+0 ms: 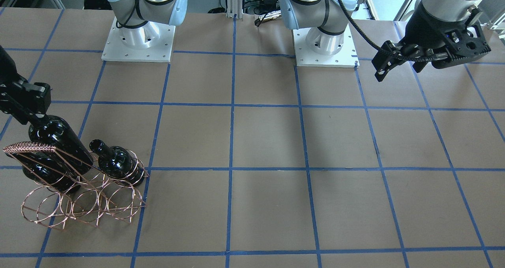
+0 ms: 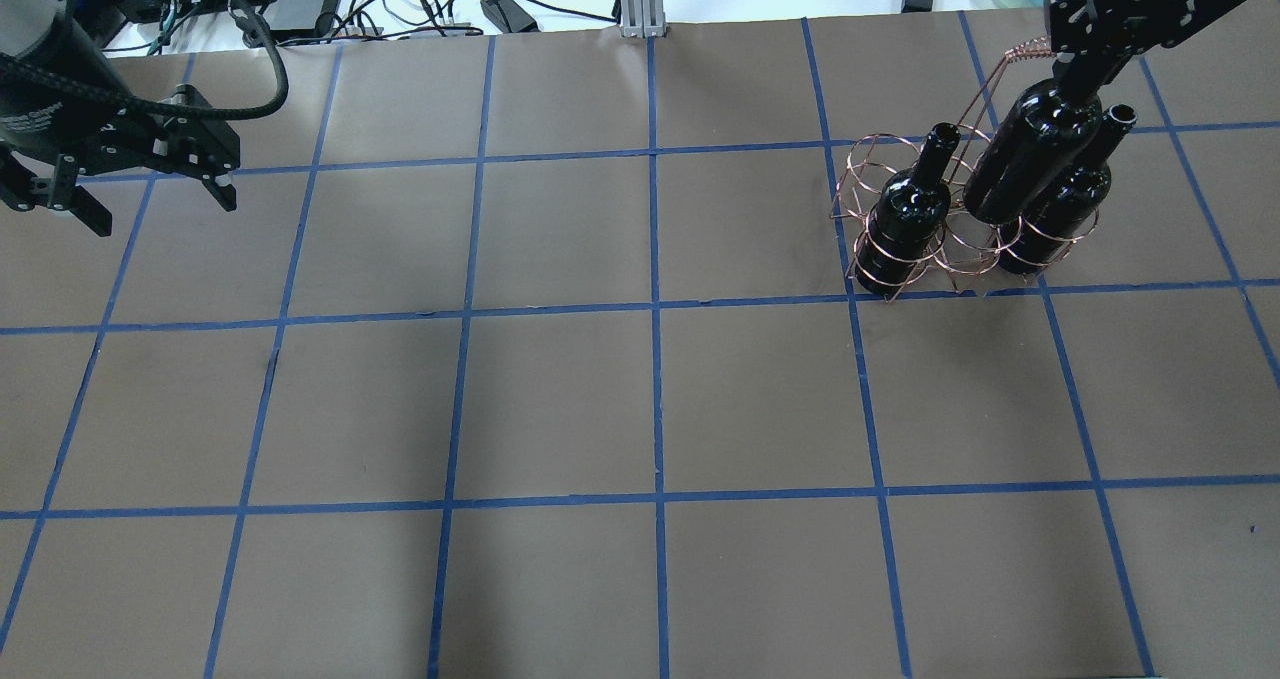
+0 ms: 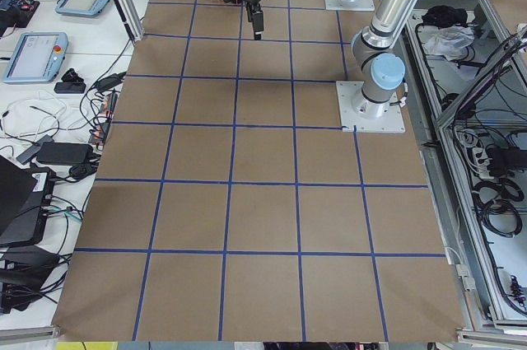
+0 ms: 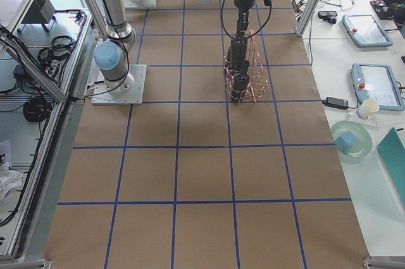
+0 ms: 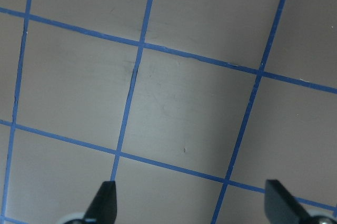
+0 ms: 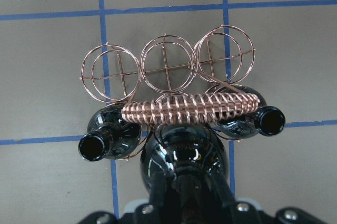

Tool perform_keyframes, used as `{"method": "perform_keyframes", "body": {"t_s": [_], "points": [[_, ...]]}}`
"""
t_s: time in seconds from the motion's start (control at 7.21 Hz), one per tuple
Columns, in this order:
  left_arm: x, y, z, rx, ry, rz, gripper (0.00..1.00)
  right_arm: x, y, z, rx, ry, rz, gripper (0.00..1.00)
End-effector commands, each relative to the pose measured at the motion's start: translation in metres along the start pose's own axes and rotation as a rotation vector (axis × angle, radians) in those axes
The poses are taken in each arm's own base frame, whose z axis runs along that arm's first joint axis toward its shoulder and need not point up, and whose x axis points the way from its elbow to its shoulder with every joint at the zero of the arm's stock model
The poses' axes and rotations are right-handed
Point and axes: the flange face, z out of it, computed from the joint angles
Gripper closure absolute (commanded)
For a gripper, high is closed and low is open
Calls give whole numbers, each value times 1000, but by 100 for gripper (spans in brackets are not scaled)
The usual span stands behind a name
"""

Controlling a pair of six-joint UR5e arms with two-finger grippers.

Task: Place wine into wine basket
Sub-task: 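Lower the bottle into the empty rack slot beside the other bottles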

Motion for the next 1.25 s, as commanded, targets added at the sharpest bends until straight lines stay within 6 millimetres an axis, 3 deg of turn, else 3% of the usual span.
{"method": "perform_keyframes", "body": {"t_s": [0.0,0.42,0.97,1.11], "points": [[0,-1,0,-1,0,-1,0,0,-6,10,-9,-3,-11,100],[1,0,0,0,6,0,0,1,-10,25,-34,-4,-12,100],[19,8,-6,15,70,7,0,2,-21,45,-47,-9,-10,100],[33,15,-9,25,64,39,0,3,-27,55,-53,-10,-10,100]]}}
